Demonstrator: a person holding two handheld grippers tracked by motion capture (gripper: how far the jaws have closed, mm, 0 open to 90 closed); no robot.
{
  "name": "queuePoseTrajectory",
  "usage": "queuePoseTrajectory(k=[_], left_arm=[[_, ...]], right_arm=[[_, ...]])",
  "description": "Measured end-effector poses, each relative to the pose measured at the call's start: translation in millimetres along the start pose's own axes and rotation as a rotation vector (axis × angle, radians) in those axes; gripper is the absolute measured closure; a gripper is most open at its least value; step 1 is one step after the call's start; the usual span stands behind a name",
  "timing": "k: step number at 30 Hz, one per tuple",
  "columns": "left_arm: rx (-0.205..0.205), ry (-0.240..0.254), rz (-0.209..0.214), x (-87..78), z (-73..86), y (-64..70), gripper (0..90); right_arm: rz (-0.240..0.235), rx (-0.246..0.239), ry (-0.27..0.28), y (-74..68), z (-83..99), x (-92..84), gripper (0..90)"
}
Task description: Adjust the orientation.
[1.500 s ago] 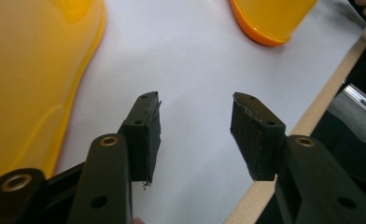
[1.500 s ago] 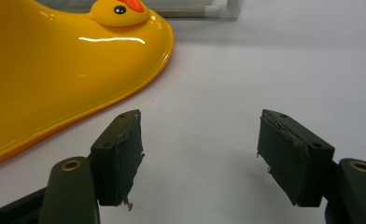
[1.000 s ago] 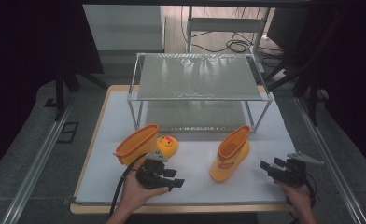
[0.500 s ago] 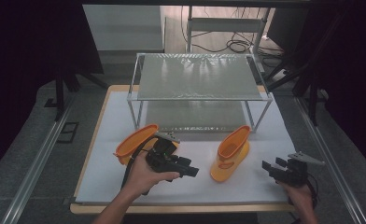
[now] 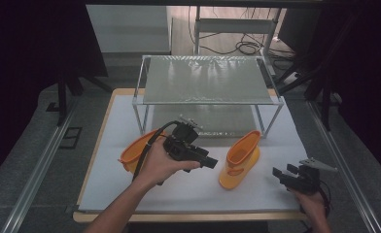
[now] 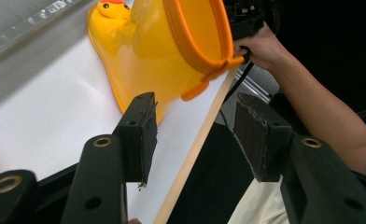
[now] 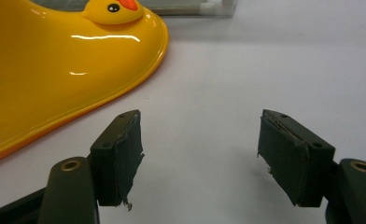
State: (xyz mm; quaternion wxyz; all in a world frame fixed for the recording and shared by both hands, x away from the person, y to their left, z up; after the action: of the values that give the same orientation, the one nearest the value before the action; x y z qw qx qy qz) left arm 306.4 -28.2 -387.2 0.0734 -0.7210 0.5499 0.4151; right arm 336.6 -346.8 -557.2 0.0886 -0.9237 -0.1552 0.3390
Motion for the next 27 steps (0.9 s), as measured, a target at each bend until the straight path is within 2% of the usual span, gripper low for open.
queuePoseTrajectory(k=[14, 23, 27], left_arm=[[0.003, -0.031, -0.014, 6.5, -33.7, -5.5, 49.5], [0.029, -0.11, -0.023, 22.8, -56.0, -6.1, 49.5], [0.015, -0.134, -0.031, 33.5, -64.1, -7.9, 49.5]], right_arm=[[-0.002, 0.002, 0.001, -0.8, -0.5, -0.2, 30.0], [-0.003, 0.005, 0.008, -0.4, -3.0, -3.7, 30.1], [-0.002, 0.007, 0.01, 0.4, -3.2, -4.1, 30.1]])
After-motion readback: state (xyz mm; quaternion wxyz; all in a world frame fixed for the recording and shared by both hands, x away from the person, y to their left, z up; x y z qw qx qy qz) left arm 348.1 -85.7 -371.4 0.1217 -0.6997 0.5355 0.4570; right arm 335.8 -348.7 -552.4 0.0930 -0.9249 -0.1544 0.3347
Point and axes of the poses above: each handheld gripper's, and its own axes: x roughly forward along the jaws, z roughly out of its underside, y roughly to its right, the point moved 8 cm from there along x, roughly forward along the jaws, and after that the axes turned 7 degrees about x, right-handed, at the moved point
